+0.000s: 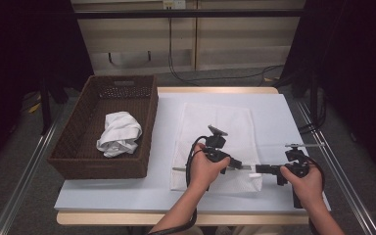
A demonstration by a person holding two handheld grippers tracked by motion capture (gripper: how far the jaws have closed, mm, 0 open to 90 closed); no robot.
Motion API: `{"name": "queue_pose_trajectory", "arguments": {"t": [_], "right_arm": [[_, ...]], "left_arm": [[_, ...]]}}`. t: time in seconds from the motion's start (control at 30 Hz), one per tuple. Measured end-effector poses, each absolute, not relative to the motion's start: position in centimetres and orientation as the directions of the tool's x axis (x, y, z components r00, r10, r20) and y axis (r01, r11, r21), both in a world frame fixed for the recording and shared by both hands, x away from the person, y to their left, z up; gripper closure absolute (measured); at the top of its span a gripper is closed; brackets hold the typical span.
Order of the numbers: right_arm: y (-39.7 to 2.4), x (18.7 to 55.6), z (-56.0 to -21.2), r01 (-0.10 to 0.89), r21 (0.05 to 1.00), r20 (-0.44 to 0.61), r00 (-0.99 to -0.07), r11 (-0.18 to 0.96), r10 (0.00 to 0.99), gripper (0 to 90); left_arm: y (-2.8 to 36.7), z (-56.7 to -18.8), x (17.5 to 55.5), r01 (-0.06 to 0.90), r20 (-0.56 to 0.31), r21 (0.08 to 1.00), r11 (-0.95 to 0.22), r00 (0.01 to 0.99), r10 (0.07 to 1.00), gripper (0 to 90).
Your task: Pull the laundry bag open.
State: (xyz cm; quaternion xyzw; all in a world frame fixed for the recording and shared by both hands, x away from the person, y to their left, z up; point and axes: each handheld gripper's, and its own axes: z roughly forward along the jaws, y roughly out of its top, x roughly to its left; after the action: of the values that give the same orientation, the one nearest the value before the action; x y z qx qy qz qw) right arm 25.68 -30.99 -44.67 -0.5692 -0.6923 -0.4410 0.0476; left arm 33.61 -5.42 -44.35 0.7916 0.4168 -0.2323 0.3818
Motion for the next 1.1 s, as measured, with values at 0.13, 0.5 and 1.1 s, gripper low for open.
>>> {"name": "queue_pose_trajectory", "arguments": {"t": [0.13, 0.5, 1.1], "right_arm": [[-30.9, 25.7, -44.7, 0.83, 0.556, 0.562, -0.346, -0.034, 0.751, 88.3], [-31.0, 25.7, -44.7, 0.831, 0.555, 0.566, -0.346, -0.035, 0.748, 88.3], [-31.0, 25.7, -44.6, 0.828, 0.56, 0.567, -0.351, -0.036, 0.745, 88.4]], "left_arm": [[-5.4, -44.3, 33.6, 0.849, -0.687, 0.408, -0.336, 0.528, 0.5, 86.8], [-4.7, -44.3, 33.7, 0.844, -0.675, 0.407, -0.35, 0.536, 0.507, 86.8], [-3.8, -44.2, 33.9, 0.844, -0.672, 0.407, -0.349, 0.535, 0.512, 86.7]]}}
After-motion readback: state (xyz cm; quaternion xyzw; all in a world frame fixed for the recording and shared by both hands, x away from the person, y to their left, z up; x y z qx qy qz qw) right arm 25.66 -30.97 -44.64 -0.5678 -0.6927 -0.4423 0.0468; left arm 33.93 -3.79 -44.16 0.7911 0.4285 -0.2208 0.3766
